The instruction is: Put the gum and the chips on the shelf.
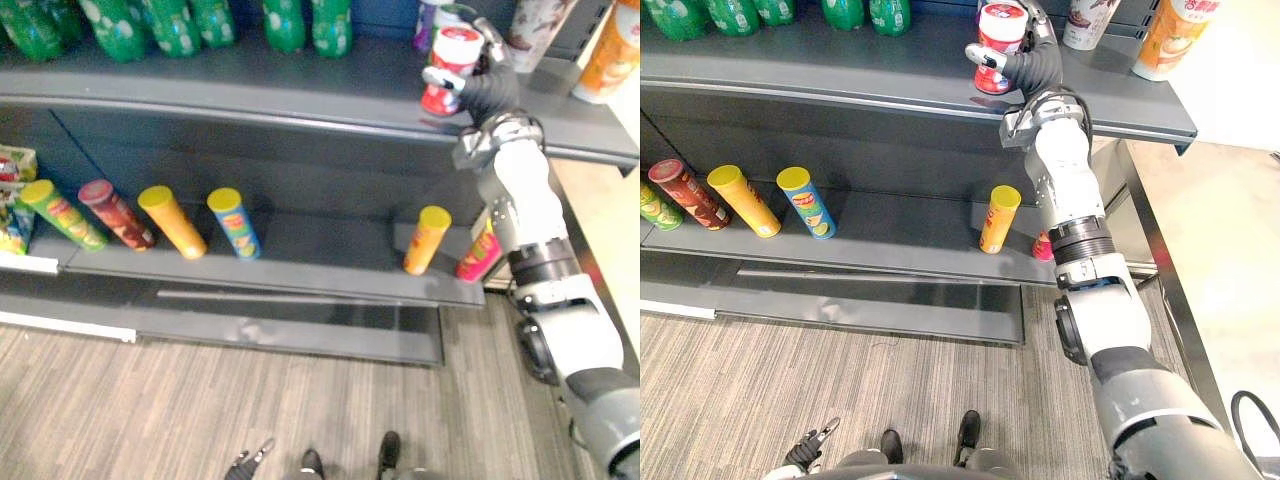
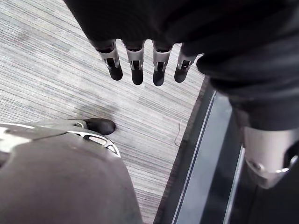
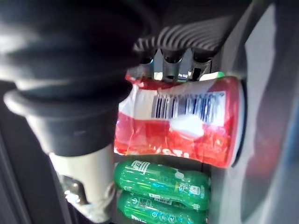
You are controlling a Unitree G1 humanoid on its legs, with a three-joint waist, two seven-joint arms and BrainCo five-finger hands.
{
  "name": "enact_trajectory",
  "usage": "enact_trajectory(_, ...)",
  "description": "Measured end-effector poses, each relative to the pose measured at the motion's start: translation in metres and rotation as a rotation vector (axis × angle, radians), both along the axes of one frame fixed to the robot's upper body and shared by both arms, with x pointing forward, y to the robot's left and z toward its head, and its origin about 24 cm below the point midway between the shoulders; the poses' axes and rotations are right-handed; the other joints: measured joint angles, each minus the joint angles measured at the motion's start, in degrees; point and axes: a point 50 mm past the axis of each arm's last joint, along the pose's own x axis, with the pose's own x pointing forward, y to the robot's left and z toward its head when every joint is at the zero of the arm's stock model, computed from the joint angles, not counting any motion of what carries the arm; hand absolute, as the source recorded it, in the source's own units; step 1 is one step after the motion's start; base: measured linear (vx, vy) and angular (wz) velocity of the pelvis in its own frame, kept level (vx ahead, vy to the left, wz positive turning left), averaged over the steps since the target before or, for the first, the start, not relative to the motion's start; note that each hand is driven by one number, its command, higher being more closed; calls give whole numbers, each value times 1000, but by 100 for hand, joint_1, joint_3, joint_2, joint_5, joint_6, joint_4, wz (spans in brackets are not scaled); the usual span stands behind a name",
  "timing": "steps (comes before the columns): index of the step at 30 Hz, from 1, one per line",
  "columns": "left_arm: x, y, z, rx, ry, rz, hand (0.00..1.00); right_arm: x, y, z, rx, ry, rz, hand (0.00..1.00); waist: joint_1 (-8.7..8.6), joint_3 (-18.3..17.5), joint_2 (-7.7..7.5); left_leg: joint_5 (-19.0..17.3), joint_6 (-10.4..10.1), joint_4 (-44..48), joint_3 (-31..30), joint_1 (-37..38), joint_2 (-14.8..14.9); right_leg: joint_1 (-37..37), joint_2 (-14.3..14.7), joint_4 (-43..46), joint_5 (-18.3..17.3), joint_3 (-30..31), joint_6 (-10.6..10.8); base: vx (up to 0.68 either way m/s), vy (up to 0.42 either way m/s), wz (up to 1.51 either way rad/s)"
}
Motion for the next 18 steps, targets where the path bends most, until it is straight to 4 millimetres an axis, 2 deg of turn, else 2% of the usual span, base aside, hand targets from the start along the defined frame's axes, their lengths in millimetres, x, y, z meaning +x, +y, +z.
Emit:
enact_trajectory(11,2,-2,0,-2,-6,-7,0,-2,-3,-9,5,0,-6,0,-8,3,-8,-43,-4,-4,23,101,-5,96,-6,0,-17,12,5,0,2,-1)
enact_trajectory(18,2,0,0,1,-2,-8,0,-2,-4,-7,10,-6,-16,0,-13,3,-18,-32,11,2,-11,100,-2,89,-5,-1,-14,10,2,0,0,0)
